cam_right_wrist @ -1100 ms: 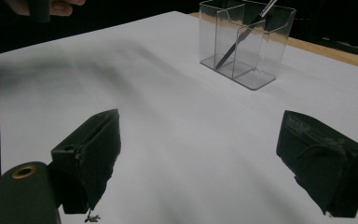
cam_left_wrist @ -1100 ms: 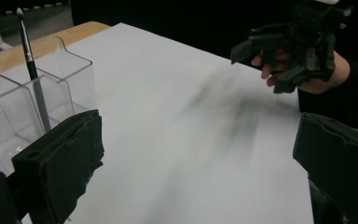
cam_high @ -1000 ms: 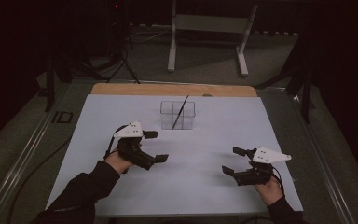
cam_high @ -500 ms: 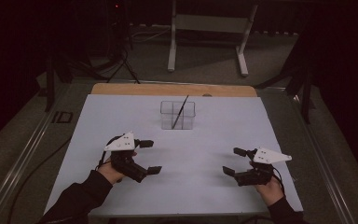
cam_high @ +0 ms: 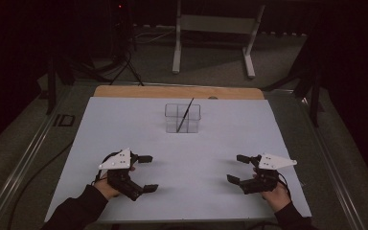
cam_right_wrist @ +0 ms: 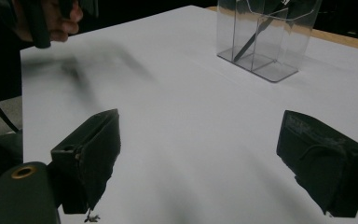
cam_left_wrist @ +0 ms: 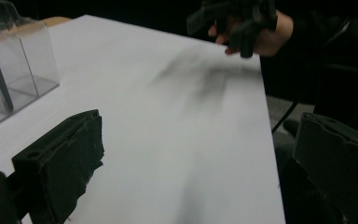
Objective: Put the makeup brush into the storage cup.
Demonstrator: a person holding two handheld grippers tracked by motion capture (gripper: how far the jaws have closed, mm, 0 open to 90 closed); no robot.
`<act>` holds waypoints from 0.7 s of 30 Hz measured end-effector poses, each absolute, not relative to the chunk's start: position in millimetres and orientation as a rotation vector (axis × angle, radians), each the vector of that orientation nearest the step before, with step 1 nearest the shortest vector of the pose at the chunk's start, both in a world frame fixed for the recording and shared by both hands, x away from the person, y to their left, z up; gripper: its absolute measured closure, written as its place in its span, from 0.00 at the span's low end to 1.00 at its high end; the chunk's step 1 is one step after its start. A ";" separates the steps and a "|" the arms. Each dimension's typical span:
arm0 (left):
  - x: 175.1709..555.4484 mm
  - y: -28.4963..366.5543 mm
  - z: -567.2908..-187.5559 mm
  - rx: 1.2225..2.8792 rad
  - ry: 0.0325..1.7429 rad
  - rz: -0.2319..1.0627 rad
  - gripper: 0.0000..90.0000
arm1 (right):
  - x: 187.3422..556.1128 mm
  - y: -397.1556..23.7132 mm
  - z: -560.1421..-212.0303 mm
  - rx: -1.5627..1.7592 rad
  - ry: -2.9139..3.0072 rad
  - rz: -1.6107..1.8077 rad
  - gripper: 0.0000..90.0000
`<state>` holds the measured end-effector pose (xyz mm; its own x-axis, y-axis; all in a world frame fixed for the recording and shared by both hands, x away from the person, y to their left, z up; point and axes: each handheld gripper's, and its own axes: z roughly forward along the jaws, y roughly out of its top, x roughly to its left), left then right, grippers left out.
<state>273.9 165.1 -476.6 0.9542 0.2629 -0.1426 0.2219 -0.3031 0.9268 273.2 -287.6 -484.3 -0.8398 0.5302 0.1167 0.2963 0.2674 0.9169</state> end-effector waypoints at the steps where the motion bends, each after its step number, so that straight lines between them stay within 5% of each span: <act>1: 273.0 166.4 -478.3 1.902 0.352 0.037 0.03 | 273.2 -287.8 -483.9 0.771 2.321 1.603 0.15; 21: 255.0 208.2 -495.5 1.864 0.549 0.173 0.03 | 273.6 -289.0 -481.7 0.777 2.304 1.609 0.15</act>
